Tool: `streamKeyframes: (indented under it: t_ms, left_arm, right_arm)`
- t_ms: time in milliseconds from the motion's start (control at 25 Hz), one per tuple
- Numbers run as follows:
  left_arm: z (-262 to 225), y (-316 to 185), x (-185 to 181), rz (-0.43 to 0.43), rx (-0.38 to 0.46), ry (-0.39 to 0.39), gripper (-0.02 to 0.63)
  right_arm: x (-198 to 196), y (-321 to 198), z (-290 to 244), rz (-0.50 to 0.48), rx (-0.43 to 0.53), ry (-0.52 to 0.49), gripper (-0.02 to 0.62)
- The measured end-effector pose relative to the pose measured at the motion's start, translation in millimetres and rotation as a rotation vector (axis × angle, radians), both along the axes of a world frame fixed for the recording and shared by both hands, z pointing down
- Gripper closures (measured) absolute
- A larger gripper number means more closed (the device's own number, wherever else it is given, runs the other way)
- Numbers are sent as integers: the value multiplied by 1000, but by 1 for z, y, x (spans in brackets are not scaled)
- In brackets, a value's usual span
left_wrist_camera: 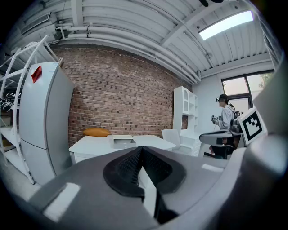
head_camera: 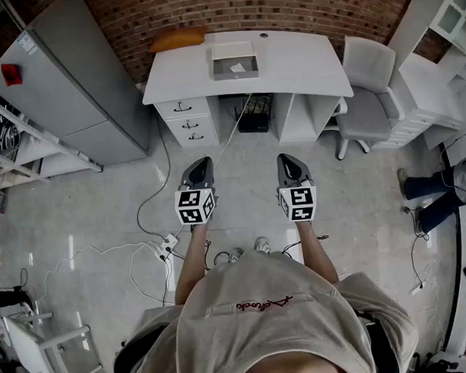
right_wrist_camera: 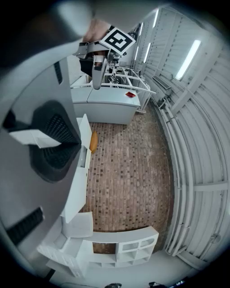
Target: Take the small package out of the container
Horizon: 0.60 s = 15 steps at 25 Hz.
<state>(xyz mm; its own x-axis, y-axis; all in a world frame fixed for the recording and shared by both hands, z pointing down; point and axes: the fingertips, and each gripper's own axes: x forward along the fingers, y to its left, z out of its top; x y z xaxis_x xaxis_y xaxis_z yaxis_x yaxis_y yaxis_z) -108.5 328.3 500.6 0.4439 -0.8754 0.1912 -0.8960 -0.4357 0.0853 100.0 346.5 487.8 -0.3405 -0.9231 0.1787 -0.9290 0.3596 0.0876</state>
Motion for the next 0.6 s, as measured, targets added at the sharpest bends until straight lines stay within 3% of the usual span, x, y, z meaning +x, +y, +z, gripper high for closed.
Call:
streamKeyframes:
  t_ms: [600]
  left_arm:
    - [2, -5, 10, -15, 2, -13, 597]
  right_arm:
    - [11, -11, 2, -19, 7, -25, 584]
